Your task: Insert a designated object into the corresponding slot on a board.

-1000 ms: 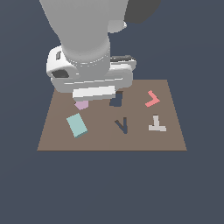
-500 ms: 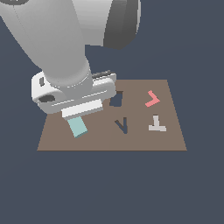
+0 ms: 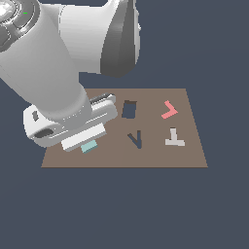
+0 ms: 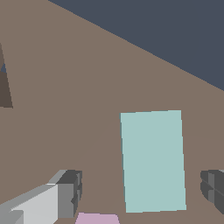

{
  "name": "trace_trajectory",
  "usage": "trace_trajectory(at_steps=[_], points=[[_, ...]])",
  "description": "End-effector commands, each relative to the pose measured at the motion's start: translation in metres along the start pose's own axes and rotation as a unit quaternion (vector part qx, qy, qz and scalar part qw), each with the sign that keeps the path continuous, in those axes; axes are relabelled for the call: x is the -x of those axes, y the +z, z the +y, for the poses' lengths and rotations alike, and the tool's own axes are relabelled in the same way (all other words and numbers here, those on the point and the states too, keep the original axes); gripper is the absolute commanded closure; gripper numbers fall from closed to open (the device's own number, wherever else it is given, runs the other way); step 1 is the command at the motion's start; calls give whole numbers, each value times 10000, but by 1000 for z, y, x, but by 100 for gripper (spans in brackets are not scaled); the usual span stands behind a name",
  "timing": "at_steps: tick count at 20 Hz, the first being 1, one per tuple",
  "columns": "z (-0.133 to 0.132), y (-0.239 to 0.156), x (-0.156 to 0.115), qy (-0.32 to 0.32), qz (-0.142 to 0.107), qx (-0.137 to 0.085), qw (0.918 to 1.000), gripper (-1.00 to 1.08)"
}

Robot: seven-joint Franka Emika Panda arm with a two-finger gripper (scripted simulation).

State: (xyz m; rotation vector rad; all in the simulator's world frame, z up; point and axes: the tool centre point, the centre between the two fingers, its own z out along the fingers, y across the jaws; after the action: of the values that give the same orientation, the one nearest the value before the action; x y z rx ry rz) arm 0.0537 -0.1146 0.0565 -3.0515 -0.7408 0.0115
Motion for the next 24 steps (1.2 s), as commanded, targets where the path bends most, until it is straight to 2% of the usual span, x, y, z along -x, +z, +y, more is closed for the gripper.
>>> trace_trajectory(at_steps=[1, 16, 24], points=[[6, 3, -4, -146, 19, 10, 9999, -92], [11, 7, -9, -285, 34, 17, 9996, -92], [11, 26, -9, -279, 33, 17, 9996, -92]])
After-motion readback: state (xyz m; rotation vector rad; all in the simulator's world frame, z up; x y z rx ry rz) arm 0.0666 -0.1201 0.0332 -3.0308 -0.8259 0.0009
